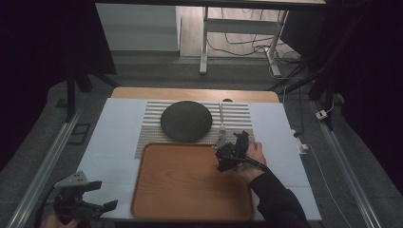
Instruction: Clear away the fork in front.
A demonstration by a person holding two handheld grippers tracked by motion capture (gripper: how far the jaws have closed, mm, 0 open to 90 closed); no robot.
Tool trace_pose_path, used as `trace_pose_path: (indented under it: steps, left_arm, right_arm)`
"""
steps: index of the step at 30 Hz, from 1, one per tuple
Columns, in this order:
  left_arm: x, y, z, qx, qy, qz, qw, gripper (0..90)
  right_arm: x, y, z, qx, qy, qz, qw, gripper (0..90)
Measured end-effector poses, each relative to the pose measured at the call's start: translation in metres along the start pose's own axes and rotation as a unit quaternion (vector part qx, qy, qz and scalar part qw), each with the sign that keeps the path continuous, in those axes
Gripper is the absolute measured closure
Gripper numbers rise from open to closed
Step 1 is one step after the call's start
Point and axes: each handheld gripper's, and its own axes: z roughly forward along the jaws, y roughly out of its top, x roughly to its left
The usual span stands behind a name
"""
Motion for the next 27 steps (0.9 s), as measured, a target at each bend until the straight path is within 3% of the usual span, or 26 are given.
trace_pose_path:
  steps: [11, 19, 25, 26, 27]
  left_arm:
    - [0.001, 0.0, 0.0, 0.0, -0.001, -0.001, 1.0, 0.3]
    - [0.001, 0.0, 0.0, 0.0, -0.003, -0.002, 1.0, 0.3]
    - [0.001, 0.0, 0.0, 0.0, -0.003, -0.002, 1.0, 0.3]
    - [0.001, 0.0, 0.0, 0.0, -0.003, -0.002, 1.0, 0.3]
    - [0.001, 0.0, 0.0, 0.0, -0.003, -0.002, 1.0, 0.3]
  right_arm:
    - [-0.023, 0.009, 0.021, 0.016, -0.029, -0.002, 0.9994, 0.9]
    - [-0.036, 0.011, 0.041, 0.031, -0.043, -0.006, 0.9985, 12.1]
    - [-0.03, 0.017, 0.059, 0.037, -0.044, -0.062, 0.9964, 27.1]
    - [-0.027, 0.018, 0.061, 0.038, -0.054, -0.071, 0.9953, 29.7]
    - [-0.027, 0.018, 0.061, 0.038, -0.054, -0.071, 0.9953, 29.7]
